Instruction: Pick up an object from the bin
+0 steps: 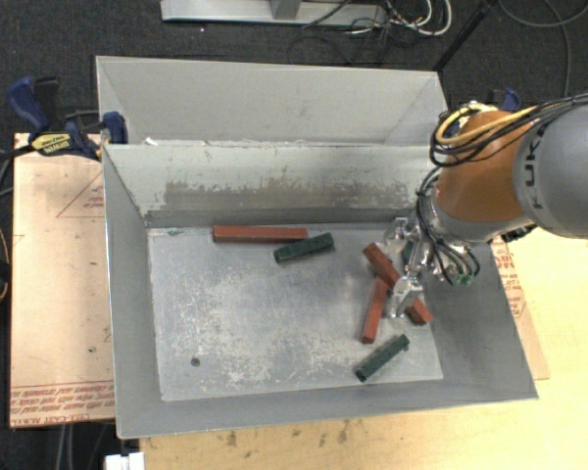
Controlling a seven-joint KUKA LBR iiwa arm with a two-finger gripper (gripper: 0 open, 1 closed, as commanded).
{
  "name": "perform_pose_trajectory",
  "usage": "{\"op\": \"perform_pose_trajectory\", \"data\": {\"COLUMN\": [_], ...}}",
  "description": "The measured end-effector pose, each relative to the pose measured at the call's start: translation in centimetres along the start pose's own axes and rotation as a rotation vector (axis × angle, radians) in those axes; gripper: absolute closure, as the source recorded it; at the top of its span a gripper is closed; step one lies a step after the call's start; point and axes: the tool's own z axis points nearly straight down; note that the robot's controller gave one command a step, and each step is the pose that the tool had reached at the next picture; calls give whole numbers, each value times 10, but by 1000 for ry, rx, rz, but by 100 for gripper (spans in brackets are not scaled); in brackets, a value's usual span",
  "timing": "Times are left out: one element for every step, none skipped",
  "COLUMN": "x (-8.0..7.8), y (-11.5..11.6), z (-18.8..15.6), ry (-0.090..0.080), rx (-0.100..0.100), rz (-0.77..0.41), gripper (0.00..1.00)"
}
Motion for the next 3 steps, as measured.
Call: {"op": "perform_pose_trajectory", "data": {"x": [4, -13, -13], "y": [0, 5, 5], "z": [-2, 2, 2], "ry": [8, -4, -4], "rx": [-2, -8, -8], "rz": [-3, -747, -746], "gripper": [0, 100, 100]}}
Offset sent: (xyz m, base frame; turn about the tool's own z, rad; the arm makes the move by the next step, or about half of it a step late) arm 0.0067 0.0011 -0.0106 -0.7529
